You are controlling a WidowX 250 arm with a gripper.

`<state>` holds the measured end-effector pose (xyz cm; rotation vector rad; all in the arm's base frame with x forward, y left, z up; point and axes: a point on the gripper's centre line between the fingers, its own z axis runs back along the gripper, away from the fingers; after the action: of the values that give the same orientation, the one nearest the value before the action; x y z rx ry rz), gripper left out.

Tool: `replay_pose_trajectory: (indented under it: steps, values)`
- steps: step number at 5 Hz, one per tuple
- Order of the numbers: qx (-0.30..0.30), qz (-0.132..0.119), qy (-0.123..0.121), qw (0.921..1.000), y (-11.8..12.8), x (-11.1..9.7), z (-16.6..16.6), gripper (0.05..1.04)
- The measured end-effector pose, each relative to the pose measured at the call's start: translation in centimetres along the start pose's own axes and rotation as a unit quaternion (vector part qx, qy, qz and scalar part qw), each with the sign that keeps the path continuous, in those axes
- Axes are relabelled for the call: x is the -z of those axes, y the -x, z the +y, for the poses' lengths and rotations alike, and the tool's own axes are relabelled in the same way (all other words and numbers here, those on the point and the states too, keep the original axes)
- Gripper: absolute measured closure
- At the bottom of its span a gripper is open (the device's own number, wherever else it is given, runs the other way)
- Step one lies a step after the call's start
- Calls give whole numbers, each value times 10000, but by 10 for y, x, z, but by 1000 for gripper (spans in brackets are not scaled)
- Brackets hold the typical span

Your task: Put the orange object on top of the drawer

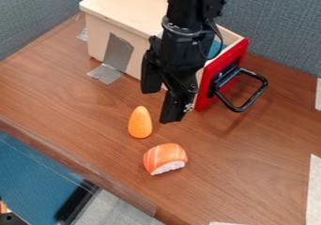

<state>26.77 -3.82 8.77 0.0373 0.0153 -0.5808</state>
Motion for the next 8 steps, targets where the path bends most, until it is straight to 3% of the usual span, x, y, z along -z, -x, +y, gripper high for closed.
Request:
replay_pose_trajectory:
  steps: [1,3,5,7,8]
  values:
    - [-6,131,65,9999,1,8,-1,83]
    - [-607,-9,43,9981,-3,17,27,83]
    - [-934,-154,-213,9953,-2,36,55,83]
    - [-1144,73,-144,9933,4,67,61,83]
    - [-1033,137,-110,9945,6,70,55,136]
